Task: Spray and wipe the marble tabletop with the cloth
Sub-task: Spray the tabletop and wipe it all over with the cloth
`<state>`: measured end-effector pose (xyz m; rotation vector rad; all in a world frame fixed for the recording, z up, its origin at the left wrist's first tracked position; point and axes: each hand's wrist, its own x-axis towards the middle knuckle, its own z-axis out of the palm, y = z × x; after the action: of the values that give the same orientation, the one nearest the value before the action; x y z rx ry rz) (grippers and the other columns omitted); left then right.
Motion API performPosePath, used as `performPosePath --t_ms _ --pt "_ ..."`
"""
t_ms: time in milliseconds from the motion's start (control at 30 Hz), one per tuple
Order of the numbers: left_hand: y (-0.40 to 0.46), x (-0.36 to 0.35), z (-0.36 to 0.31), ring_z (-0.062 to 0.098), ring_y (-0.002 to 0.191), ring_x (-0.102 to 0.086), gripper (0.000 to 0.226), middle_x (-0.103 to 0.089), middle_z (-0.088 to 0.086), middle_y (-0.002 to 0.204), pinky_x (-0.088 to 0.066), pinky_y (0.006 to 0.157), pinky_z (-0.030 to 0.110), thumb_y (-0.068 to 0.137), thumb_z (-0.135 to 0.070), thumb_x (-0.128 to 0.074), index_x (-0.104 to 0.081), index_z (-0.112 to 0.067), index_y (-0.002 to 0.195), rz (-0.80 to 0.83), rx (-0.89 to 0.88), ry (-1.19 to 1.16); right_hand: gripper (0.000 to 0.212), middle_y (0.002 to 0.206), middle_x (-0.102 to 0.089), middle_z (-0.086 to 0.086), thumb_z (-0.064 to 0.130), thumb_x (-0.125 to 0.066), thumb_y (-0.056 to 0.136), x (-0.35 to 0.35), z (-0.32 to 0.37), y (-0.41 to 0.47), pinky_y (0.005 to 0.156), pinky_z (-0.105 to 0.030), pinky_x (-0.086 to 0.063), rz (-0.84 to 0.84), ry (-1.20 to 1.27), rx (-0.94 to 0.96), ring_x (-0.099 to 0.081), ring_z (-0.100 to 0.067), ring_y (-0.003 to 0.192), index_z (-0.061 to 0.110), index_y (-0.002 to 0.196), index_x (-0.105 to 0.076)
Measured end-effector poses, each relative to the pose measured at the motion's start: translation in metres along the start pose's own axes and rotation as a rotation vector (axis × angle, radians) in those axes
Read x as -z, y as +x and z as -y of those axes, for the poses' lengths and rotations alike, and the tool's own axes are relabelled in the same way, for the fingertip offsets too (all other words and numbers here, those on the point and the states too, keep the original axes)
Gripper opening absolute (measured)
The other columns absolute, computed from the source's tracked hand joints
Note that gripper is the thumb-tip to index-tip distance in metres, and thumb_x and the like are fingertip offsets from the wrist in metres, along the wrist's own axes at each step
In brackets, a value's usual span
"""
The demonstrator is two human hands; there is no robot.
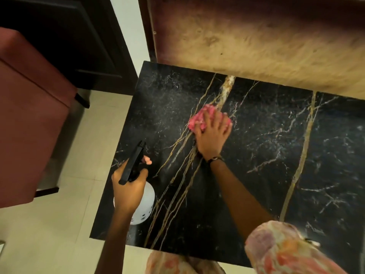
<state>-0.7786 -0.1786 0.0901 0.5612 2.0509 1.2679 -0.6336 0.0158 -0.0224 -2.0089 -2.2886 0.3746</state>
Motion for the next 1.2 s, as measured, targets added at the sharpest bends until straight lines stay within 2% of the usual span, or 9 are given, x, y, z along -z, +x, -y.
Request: performPosePath --t_ms 167,300,500,633,733,867,933,1100,1200 --pt "-0.019 0.009 0.010 0.008 0.047 -0.051 0.028 -0.054 -0.007 0.048 -0.040 0.059 0.029 0.081 0.007 -0.057 -0.062 -0.016 0.066 0.023 -0.046 0.025 0.060 0.156 -0.032 -0.006 0.052 -0.046 0.094 -0.024 0.058 -0.091 0.115 -0.063 -0.017 0.112 0.063 0.612 -0.020 -0.032 0.147 0.026 0.147 -0.036" --pt "-0.038 0.016 0.020 0.006 0.045 -0.053 0.037 -0.056 -0.009 0.044 -0.043 0.055 0.022 0.080 0.005 -0.060 -0.055 -0.023 0.058 0.034 -0.083 0.044 0.060 0.154 -0.037 -0.004 0.057 -0.042 0.093 -0.020 0.016 -0.140 0.121 -0.052 -0.010 0.164 -0.028 0.958 -0.021 -0.029 0.146 0.029 0.146 -0.036" --pt "-0.069 0.027 0.032 0.012 0.058 -0.054 0.017 -0.059 -0.002 0.061 -0.046 0.067 0.032 0.082 0.003 -0.061 -0.068 -0.013 0.083 0.080 -0.103 0.050 0.067 0.159 -0.026 -0.004 0.067 -0.021 0.090 0.025 -0.098 -0.129 0.121 -0.050 -0.002 0.137 -0.073 0.435 -0.015 -0.030 0.148 0.034 0.148 -0.031" --pt "-0.089 0.046 0.045 0.018 0.061 -0.056 0.025 -0.059 -0.001 0.063 -0.047 0.067 0.033 0.084 -0.002 -0.063 -0.063 -0.026 0.077 0.057 -0.093 0.056 0.077 0.161 -0.018 -0.004 0.068 -0.011 0.084 0.038 -0.143 -0.157 0.121 -0.053 -0.002 0.064 0.011 -0.042 -0.006 -0.031 0.150 0.032 0.150 -0.027" --pt "-0.102 0.058 0.058 0.018 0.061 -0.057 0.014 -0.059 0.002 0.064 -0.047 0.063 0.031 0.083 -0.001 -0.063 -0.065 -0.015 0.083 0.047 -0.068 0.074 0.079 0.161 -0.019 -0.008 0.068 -0.013 0.084 0.032 -0.148 -0.212 0.119 -0.058 -0.006 0.011 0.072 -0.196 -0.008 -0.034 0.149 0.027 0.150 -0.030" --pt "-0.119 0.076 0.074 0.017 0.052 -0.053 0.007 -0.056 0.000 0.055 -0.042 0.054 0.027 0.082 0.003 -0.062 -0.065 -0.003 0.084 0.020 -0.047 0.063 0.084 0.160 -0.020 -0.014 0.073 -0.002 0.087 0.017 -0.107 -0.272 0.116 -0.061 -0.002 0.062 0.084 -0.165 -0.011 -0.040 0.147 0.024 0.150 -0.030" --pt "-0.124 0.087 0.079 0.015 0.047 -0.050 0.007 -0.053 -0.005 0.050 -0.041 0.051 0.026 0.082 0.004 -0.061 -0.066 0.000 0.085 0.009 -0.043 0.050 0.072 0.161 -0.014 -0.014 0.067 -0.016 0.092 0.006 -0.071 -0.278 0.116 -0.062 0.000 0.114 0.077 -0.094 -0.006 -0.040 0.148 0.026 0.151 -0.023" --pt "-0.133 0.114 0.091 0.017 0.043 -0.040 0.036 -0.048 -0.006 0.040 -0.037 0.047 0.028 0.079 0.010 -0.057 -0.063 -0.024 0.067 -0.034 0.006 0.008 0.066 0.163 -0.002 -0.007 0.054 -0.035 0.097 -0.016 0.039 -0.262 0.110 -0.058 0.018 0.266 0.044 0.251 0.006 -0.037 0.149 0.030 0.153 -0.012" --pt "-0.133 0.126 0.090 0.022 0.047 -0.033 0.038 -0.040 -0.007 0.041 -0.034 0.050 0.034 0.077 0.010 -0.056 -0.059 -0.024 0.062 -0.037 0.003 -0.003 0.063 0.163 -0.009 -0.006 0.050 -0.040 0.097 -0.021 0.089 -0.262 0.115 -0.063 0.011 0.335 0.020 0.550 0.002 -0.036 0.149 0.027 0.153 -0.020"
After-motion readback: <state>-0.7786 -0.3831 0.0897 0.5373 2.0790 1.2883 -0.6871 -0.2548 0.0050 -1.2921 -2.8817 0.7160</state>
